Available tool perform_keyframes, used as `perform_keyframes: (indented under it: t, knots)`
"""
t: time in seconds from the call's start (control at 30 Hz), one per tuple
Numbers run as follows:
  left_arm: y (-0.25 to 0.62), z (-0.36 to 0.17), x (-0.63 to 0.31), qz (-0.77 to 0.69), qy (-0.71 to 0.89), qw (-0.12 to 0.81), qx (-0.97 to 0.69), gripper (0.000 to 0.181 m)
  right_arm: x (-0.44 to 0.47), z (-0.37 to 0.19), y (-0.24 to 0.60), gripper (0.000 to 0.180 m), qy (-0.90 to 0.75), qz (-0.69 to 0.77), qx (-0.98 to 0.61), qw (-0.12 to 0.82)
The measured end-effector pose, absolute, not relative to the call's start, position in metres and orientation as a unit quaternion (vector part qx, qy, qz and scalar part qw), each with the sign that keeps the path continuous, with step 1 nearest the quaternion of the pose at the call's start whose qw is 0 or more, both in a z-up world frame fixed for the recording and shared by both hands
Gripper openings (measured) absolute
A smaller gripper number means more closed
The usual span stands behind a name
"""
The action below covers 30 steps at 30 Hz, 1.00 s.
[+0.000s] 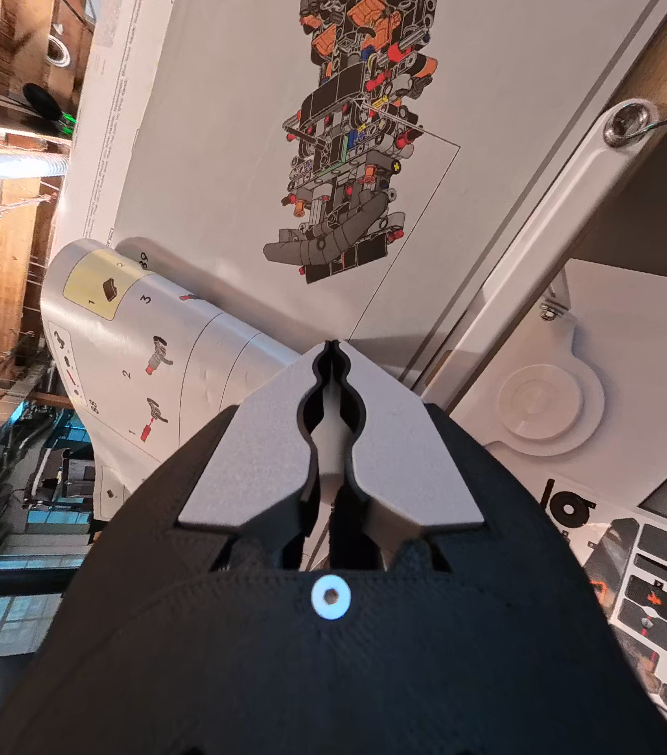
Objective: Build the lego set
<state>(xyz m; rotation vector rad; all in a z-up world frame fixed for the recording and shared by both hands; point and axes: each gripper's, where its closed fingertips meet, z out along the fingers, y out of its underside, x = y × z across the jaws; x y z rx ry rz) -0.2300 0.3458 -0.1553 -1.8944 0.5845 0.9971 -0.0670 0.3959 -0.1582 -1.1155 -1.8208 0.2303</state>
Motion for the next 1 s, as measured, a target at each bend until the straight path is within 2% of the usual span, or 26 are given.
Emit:
perform_keyframes:
  t: [0.03,0.13,0.23,0.43,0.63,1.0]
  knots:
    - [0.346,-0.155,-0.23,0.402,0.235,0.446,-0.765,0.0,-0.07,-0.147,0.4,0.04,-0.736,0.103,-0.458,0.488]
    - [0.345,-0.156,-0.229,0.395,0.234,0.449,-0.766,0.0,-0.082,-0.111,0.424,0.068,-0.695,0.104,-0.469,0.534]
    - [0.345,-0.156,-0.229,0.395,0.234,0.447,-0.768,0.0,-0.097,-0.084,0.452,0.075,-0.666,0.111,-0.481,0.559]
    - [0.345,-0.157,-0.229,0.392,0.235,0.445,-0.77,0.0,-0.125,-0.062,0.485,0.087,-0.654,0.136,-0.502,0.549]
    - [0.345,-0.157,-0.229,0.39,0.236,0.448,-0.769,0.0,-0.139,-0.086,0.495,0.078,-0.678,0.144,-0.523,0.496]
    - [0.345,-0.159,-0.228,0.385,0.238,0.45,-0.769,0.0,-0.141,-0.088,0.499,0.07,-0.683,0.119,-0.512,0.507]
